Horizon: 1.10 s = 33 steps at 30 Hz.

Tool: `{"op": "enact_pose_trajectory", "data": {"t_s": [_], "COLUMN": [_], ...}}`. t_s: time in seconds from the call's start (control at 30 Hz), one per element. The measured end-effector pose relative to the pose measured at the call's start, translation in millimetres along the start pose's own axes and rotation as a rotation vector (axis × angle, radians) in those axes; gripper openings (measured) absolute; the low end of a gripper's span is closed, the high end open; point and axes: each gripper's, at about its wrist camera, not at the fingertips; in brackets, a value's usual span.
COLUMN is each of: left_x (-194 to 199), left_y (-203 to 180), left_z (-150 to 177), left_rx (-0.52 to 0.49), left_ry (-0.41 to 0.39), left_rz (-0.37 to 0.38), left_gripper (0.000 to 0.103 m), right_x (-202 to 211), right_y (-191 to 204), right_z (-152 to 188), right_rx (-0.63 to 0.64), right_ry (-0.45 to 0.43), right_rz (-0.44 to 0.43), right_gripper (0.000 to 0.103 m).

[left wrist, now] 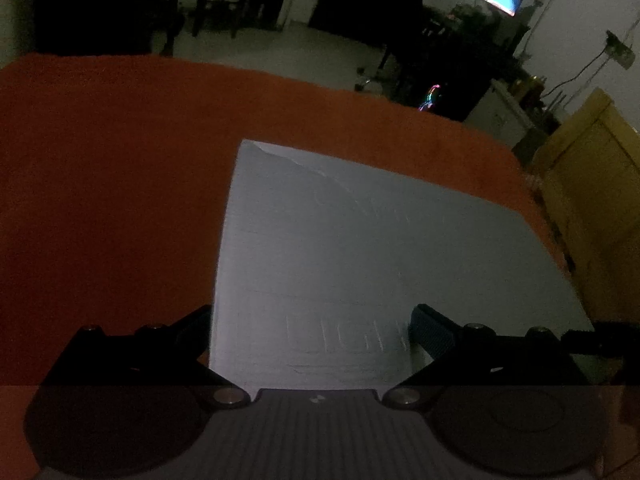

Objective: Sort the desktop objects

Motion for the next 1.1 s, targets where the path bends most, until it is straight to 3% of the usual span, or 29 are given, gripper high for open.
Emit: {"op": "enact_pose_trajectory", "data": {"t_s": [0.33, 0.53, 0.67, 0.83, 1.1], "left_x": [-0.4, -16.5, -17.7, -16.4, -36.7], "left_y": [-8.0, -1.6, -2.7, -3.3, 22.1], "left_z": [18.3, 32.6, 38.8, 30.8, 22.0], "left_rx": [-0.074, -0.052, -0.12, -0.183, -0.079], "left_ry": [-0.057, 0.018, -0.039, -0.028, 0.038], "left_rz": [0.003, 0.01, 0.038, 0.036, 0.043], "left_gripper": [0.103, 0.103, 0.103, 0.102, 0.102], "right_x": [-11.6, -24.7, -30.7, -31.2, -49.3], "right_y": [-5.6, 2.3, 4.4, 9.5, 0.3], "right_z": [25.5, 42.7, 53.2, 47.4, 38.1], "right_rx": [-0.018, 0.038, 0.063, 0.088, 0.053], "right_ry": [-0.015, -0.04, -0.075, -0.068, -0.001], "right_rz": [0.04, 0.104, 0.142, 0.204, 0.185], "right_gripper": [0.103, 0.103, 0.103, 0.103, 0.103]}}
Point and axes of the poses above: each gripper's, at about its wrist camera, not at the fingertips, and x roughly against the way its jaws point, y to its left, z to its underside, and after that the axes turned 11 degrees about -y, right-handed
